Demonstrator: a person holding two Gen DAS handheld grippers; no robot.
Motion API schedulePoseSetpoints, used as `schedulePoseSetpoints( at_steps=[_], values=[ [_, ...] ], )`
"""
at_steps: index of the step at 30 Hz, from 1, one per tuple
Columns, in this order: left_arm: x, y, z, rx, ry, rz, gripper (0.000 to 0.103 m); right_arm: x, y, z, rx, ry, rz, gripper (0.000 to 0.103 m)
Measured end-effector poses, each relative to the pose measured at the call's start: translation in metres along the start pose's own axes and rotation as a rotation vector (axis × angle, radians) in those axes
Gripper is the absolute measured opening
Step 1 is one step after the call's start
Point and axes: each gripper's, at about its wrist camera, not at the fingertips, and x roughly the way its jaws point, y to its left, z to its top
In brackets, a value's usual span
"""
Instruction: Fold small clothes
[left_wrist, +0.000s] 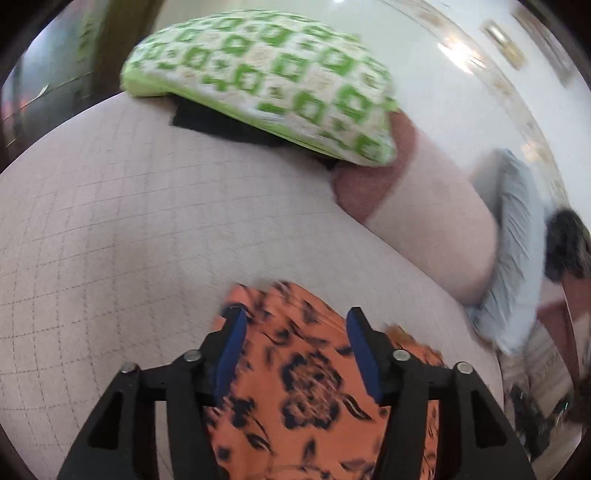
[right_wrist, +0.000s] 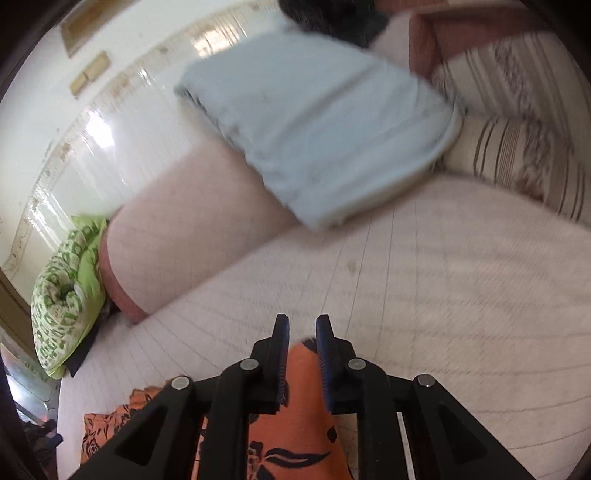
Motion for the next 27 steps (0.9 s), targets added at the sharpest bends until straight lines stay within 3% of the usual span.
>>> schedulePoseSetpoints(
  at_steps=[1,2,3,5,7,9,11,14,18,21,24,26,27],
  values=[
    [0.001,-0.010,-0.007,0.034,0.019,-0.003,0.062,-0.012,0.003,0.000,-0.008,-0.028,0.002,0.039],
    [0.001,-0.018,-0.019,0.070,0.041,-0.006,0.066,-0.025,0.004,0.000,-0.001,-0.055,0.013,0.062],
    [0.004,-0.023,-0.031,0.096,0.062,-0.007,0.068,-0.036,0.007,-0.003,0.019,-0.072,0.056,0.070],
    [0.020,-0.031,-0.060,0.137,0.153,0.020,0.069,-0.044,0.020,-0.013,-0.006,-0.009,0.188,0.070],
    [0.035,-0.034,-0.088,0.151,0.246,0.033,0.069,-0.043,0.036,-0.033,-0.056,0.105,0.241,0.065],
    [0.044,-0.039,-0.109,0.189,0.273,0.070,0.069,-0.036,0.051,-0.057,-0.135,0.205,0.218,0.035],
    [0.040,-0.040,-0.121,0.219,0.235,0.125,0.069,-0.025,0.058,-0.086,-0.196,0.318,0.156,0.028],
    [0.028,-0.036,-0.140,0.269,0.211,0.199,0.069,0.000,0.035,-0.131,-0.172,0.538,0.079,0.027],
    [0.005,-0.023,-0.153,0.205,0.175,0.191,0.069,-0.028,0.029,-0.138,-0.181,0.488,0.073,0.024],
    [-0.021,-0.023,-0.161,0.180,0.101,0.173,0.069,-0.062,0.046,-0.139,-0.224,0.399,0.143,0.024],
    [-0.014,-0.021,-0.169,0.196,0.129,0.205,0.077,-0.053,0.060,-0.159,-0.257,0.456,0.169,0.027],
    [0.005,-0.020,-0.175,0.256,0.188,0.281,0.077,-0.033,0.065,-0.182,-0.311,0.553,0.098,0.027],
    [0.009,-0.028,-0.177,0.306,0.175,0.316,0.078,-0.030,0.066,-0.185,-0.319,0.561,0.084,0.027]
  ],
)
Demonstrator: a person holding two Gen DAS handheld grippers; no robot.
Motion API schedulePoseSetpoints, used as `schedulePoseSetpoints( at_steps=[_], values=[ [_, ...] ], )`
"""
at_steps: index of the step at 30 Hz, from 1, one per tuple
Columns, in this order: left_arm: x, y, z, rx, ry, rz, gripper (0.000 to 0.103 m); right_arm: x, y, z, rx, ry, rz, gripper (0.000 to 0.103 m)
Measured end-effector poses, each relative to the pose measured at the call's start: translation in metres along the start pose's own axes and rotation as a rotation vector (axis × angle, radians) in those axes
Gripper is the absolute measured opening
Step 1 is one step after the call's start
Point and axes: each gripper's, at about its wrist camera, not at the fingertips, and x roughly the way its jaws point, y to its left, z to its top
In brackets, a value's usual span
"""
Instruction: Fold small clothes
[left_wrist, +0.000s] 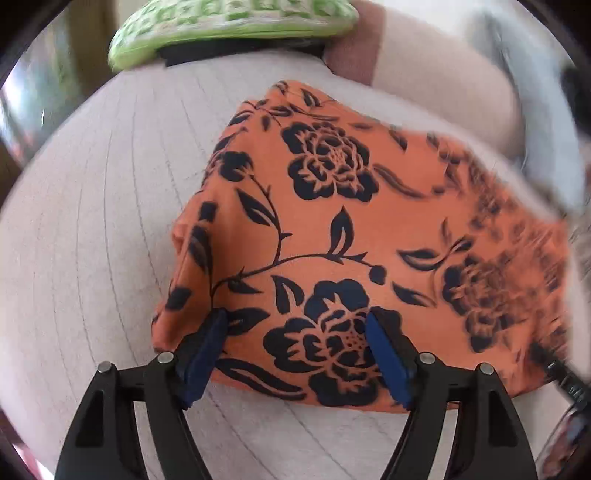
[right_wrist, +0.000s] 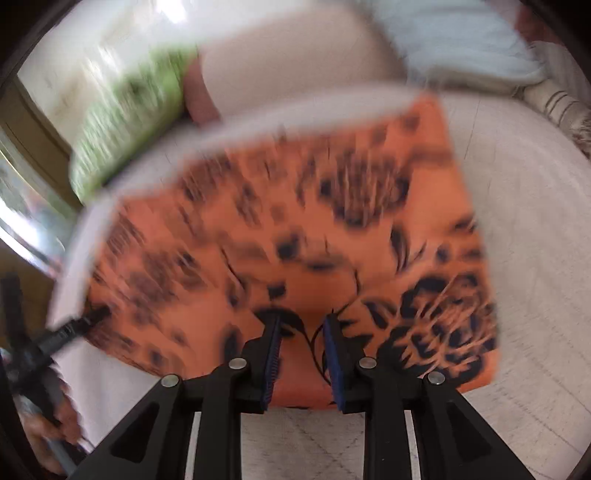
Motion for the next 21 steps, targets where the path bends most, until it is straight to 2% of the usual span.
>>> schedulePoseSetpoints(
  at_steps=[1,2,4,7,10,12,14,16,18,19,21],
  values=[
    [-0.002,-0.011,0.001,0.044,-0.011,0.044,0.078,-0.005,0.004,0.002,-0.010,-0.013,-0.006,0.027],
    [-0.004,-0.019,0.002,0.064,-0.023,0.056,0.078,-0.010,0.007,0.006,-0.021,-0.026,0.005,0.028],
    [-0.010,-0.030,0.003,0.073,-0.064,0.025,0.078,-0.022,0.017,0.014,-0.044,-0.095,0.052,0.028],
    [-0.019,-0.046,0.007,0.109,-0.116,0.010,0.078,-0.029,0.034,0.025,-0.063,-0.150,0.096,0.028],
    [-0.025,-0.060,0.011,0.118,-0.155,-0.005,0.078,-0.025,0.053,0.037,-0.076,-0.163,0.163,0.028],
    [-0.026,-0.066,0.018,0.131,-0.166,-0.001,0.078,-0.017,0.069,0.041,-0.112,-0.155,0.165,0.028],
    [-0.016,-0.073,0.021,0.140,-0.153,0.024,0.078,-0.006,0.080,0.039,-0.145,-0.114,0.142,0.028],
    [-0.012,-0.060,0.021,0.132,-0.109,0.041,0.078,0.019,0.086,0.038,-0.164,-0.041,0.111,0.028],
    [0.001,-0.058,0.023,0.117,-0.047,0.053,0.080,0.028,0.089,0.037,-0.191,-0.047,0.091,0.029],
    [0.007,-0.056,0.024,0.109,-0.033,0.054,0.085,0.026,0.090,0.038,-0.203,-0.052,0.089,0.028],
    [0.006,-0.055,0.026,0.100,-0.054,0.064,0.088,0.023,0.088,0.042,-0.187,-0.045,0.108,0.028]
  ],
)
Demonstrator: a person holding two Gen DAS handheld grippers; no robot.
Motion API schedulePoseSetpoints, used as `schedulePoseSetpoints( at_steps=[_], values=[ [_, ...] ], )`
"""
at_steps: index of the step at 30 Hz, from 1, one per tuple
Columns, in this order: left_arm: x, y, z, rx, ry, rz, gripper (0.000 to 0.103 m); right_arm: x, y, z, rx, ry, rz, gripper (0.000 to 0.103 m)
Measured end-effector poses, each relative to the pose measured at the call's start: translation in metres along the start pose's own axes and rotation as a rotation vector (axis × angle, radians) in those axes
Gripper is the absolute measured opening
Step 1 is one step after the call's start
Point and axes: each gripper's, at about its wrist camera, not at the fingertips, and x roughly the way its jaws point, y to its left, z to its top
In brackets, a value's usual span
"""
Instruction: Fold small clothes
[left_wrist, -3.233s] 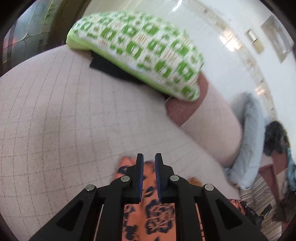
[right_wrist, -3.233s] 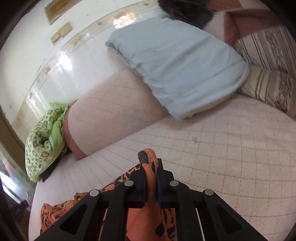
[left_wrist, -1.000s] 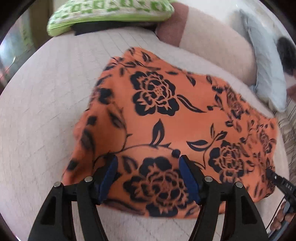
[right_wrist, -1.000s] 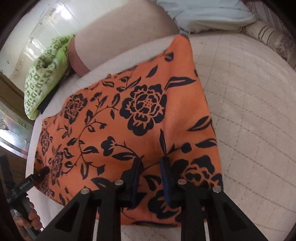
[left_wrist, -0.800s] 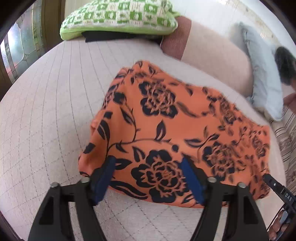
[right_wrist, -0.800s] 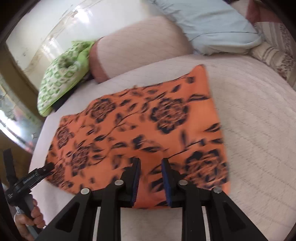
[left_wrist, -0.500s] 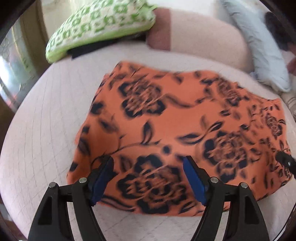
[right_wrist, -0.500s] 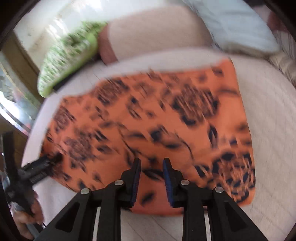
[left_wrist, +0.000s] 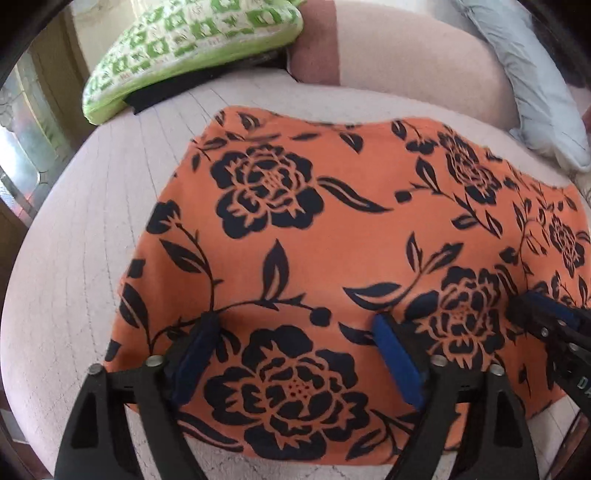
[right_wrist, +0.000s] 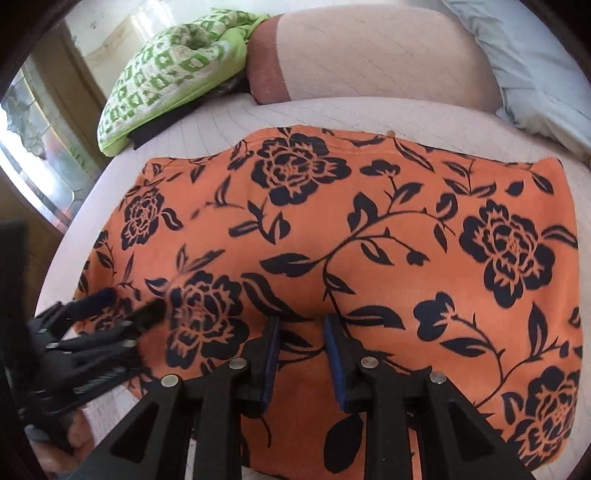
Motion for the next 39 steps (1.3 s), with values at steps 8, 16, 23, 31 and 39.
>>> schedulePoseSetpoints(
  at_steps=[8,16,23,31,39],
  values=[
    [0.005,0.000,-0.006,-0.026,-0.021,0.024,0.103,0.002,-0.025,-0.005,0.109,0.013,0.085,0.027],
    [0.004,-0.005,-0.014,-0.018,-0.055,0.041,0.103,0.006,-0.025,-0.013,0.132,-0.033,0.100,0.028],
    [-0.007,0.002,0.002,0.013,-0.031,0.074,0.103,0.001,-0.027,-0.011,0.124,-0.029,0.101,0.027],
    [-0.025,0.025,0.011,-0.071,-0.130,0.209,0.103,-0.042,-0.050,0.012,0.110,-0.195,-0.034,0.027],
    [0.013,0.068,0.011,-0.247,-0.008,0.171,0.103,-0.022,-0.155,0.005,0.367,-0.080,-0.173,0.027]
  ],
)
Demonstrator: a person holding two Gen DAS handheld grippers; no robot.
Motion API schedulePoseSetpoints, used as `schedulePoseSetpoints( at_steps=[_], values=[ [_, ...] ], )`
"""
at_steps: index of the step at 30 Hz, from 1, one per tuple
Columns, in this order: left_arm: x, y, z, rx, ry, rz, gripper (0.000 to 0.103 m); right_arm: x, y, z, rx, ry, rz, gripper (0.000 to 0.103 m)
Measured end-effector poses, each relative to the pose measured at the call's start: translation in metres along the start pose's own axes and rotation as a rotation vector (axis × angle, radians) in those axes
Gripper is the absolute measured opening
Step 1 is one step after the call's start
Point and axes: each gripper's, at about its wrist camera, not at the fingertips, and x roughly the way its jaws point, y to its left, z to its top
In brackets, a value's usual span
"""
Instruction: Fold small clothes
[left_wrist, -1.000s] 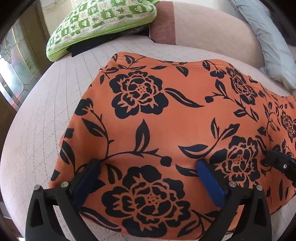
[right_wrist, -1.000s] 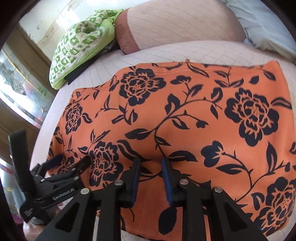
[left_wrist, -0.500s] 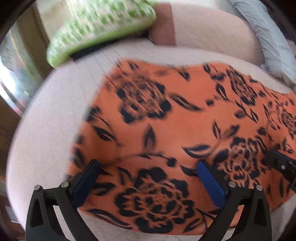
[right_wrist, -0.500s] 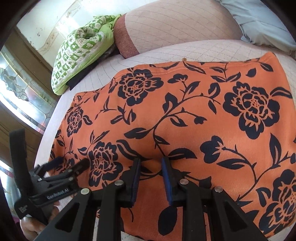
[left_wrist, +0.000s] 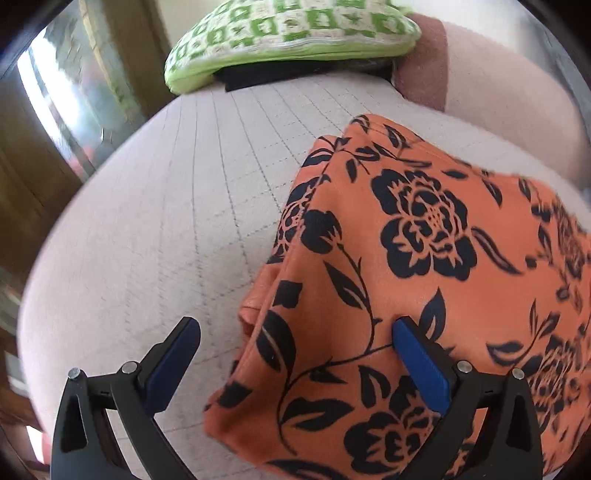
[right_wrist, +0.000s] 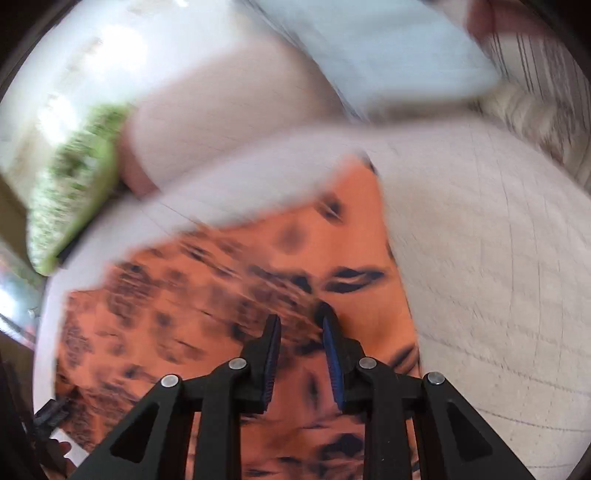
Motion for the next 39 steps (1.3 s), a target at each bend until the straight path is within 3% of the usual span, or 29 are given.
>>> schedulePoseSetpoints(
  at_steps=[5,8,11,12,15,20,23,24,27,31,34,36,37,39],
  values=[
    [0.002,0.010,-0.008,-0.070,-0.004,-0.037,0.103,-0.017,0.018,-0.001,-0.061,-0.045,-0.027,0.027],
    [-0.002,0.015,0.002,-0.032,0.039,-0.030,0.103,-0.032,0.029,-0.004,-0.090,-0.094,0.011,0.027],
    [-0.024,0.011,0.006,0.042,-0.075,0.051,0.103,-0.045,0.046,-0.009,-0.139,-0.139,0.057,0.027],
    [-0.033,0.009,0.006,0.041,-0.111,0.047,0.103,-0.047,0.053,-0.012,-0.147,-0.133,0.092,0.027],
    [-0.051,0.001,0.001,0.062,-0.171,-0.059,0.103,-0.046,0.079,-0.024,-0.187,-0.096,0.192,0.027],
    [-0.045,-0.042,-0.012,0.229,-0.120,-0.142,0.103,-0.031,0.119,-0.048,-0.298,-0.031,0.214,0.027],
    [-0.021,-0.061,-0.024,0.295,0.010,-0.141,0.103,-0.001,0.123,-0.057,-0.314,0.070,0.158,0.027],
    [-0.014,-0.060,-0.026,0.288,0.044,-0.149,0.103,0.001,0.123,-0.057,-0.312,0.058,0.161,0.027],
    [-0.014,-0.053,-0.023,0.237,0.044,-0.181,0.103,-0.005,0.123,-0.055,-0.289,0.049,0.181,0.027],
    [-0.027,-0.054,-0.023,0.264,-0.019,-0.157,0.103,-0.012,0.115,-0.055,-0.258,0.021,0.207,0.027],
    [-0.038,-0.063,-0.024,0.318,-0.059,-0.203,0.103,-0.025,0.113,-0.057,-0.266,-0.052,0.227,0.027],
    [-0.033,-0.070,-0.027,0.348,-0.030,-0.206,0.103,-0.027,0.114,-0.057,-0.277,-0.088,0.236,0.027],
    [-0.024,-0.073,-0.030,0.362,0.015,-0.200,0.103,-0.022,0.117,-0.056,-0.282,-0.076,0.220,0.027],
    [-0.019,-0.070,-0.027,0.321,0.031,-0.234,0.103,-0.004,0.115,-0.058,-0.274,-0.001,0.184,0.027]
  ],
)
